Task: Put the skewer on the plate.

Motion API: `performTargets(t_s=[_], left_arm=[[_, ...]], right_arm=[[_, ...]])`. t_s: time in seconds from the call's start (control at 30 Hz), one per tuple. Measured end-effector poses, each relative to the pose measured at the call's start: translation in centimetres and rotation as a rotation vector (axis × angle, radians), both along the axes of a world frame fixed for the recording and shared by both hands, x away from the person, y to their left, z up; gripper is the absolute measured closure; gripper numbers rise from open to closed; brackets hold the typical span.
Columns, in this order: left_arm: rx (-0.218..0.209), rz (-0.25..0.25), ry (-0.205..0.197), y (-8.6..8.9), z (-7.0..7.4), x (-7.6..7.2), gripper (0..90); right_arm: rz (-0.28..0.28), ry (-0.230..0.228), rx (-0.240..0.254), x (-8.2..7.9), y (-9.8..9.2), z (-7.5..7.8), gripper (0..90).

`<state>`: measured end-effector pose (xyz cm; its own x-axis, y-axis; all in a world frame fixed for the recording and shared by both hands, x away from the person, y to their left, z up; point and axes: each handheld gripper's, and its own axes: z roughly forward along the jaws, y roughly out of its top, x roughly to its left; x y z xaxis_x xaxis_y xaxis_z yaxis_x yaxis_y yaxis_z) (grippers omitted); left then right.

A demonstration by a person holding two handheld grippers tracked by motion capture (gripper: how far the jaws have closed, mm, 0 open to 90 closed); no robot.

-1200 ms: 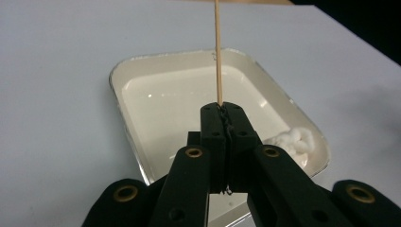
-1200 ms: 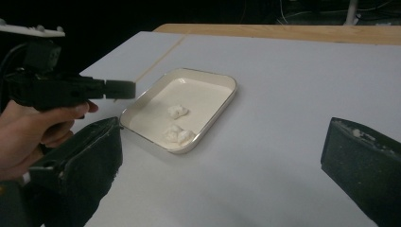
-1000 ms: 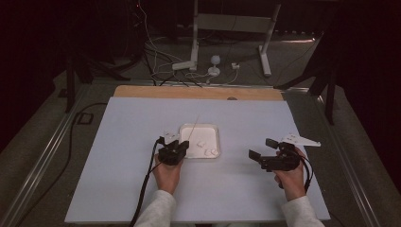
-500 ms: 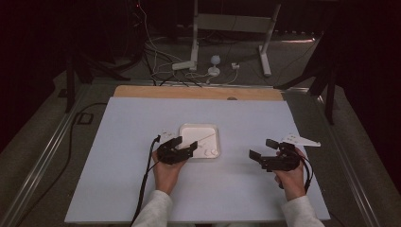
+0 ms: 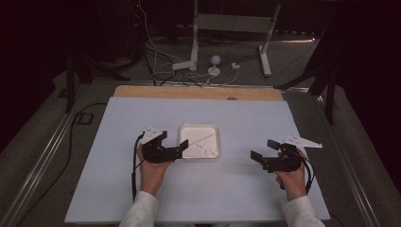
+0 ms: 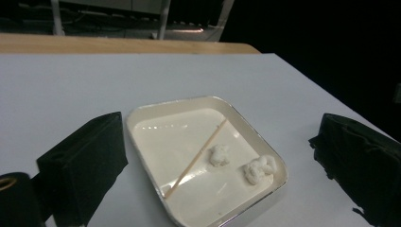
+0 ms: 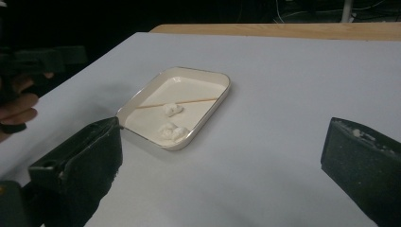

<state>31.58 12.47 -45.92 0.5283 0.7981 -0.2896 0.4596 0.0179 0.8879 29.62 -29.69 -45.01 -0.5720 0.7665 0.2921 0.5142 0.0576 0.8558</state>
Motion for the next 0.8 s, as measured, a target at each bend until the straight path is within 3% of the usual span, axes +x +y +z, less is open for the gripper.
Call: performTargets(t_s=[0.27,0.57,0.8], left_arm=[[0.042,0.005,-0.094,2.9,0.9,-1.7,1.0],[0.065,0.004,-0.135,6.4,0.4,-3.9,1.0],[0.082,0.018,-0.176,8.0,0.1,-4.9,1.0]], right_arm=[[-0.005,-0.023,-0.014,-0.5,-0.2,0.1,0.0],[-0.005,-0.055,-0.021,-1.3,-0.5,-0.3,0.0],[-0.007,-0.087,-0.045,-2.0,-0.5,-0.7,0.0]])
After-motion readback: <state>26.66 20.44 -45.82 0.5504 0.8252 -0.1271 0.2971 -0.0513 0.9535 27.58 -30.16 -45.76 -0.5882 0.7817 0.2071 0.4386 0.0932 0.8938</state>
